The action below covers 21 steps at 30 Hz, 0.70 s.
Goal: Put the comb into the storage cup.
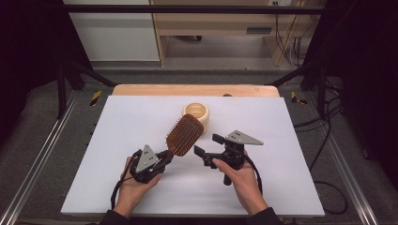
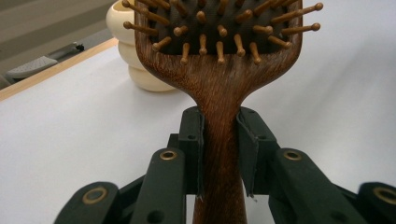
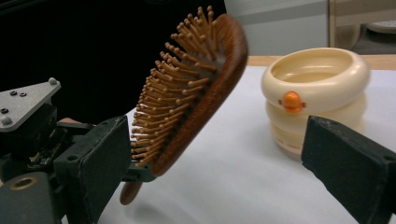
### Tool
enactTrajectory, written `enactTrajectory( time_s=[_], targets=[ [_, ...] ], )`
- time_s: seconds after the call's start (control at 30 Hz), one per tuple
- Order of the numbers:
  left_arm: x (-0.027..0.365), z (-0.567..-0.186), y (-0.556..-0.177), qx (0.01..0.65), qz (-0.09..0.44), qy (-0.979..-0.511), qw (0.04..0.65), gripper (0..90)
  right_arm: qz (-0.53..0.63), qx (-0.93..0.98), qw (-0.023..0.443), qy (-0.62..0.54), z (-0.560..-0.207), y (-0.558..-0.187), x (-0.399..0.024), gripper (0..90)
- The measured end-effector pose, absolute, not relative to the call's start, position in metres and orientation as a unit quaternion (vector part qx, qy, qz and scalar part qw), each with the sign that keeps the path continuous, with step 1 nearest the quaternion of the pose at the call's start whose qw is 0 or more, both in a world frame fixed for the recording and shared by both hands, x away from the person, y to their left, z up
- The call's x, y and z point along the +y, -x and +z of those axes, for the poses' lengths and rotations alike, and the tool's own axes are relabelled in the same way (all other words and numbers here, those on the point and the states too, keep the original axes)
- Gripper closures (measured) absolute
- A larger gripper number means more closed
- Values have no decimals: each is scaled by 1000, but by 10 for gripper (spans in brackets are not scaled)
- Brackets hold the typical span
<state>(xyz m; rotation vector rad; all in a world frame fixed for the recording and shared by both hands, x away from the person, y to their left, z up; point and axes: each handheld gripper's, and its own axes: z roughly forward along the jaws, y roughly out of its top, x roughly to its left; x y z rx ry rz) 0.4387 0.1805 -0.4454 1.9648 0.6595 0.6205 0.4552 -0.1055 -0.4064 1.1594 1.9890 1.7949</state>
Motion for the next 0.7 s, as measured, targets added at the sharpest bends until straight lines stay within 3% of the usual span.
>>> enactTrajectory(
  time_s=[0.7],
  targets=[
    [177,-443,-434,245,256,-804,477,726,627,667,69,-396,-394,-470,-72,147]
  ],
)
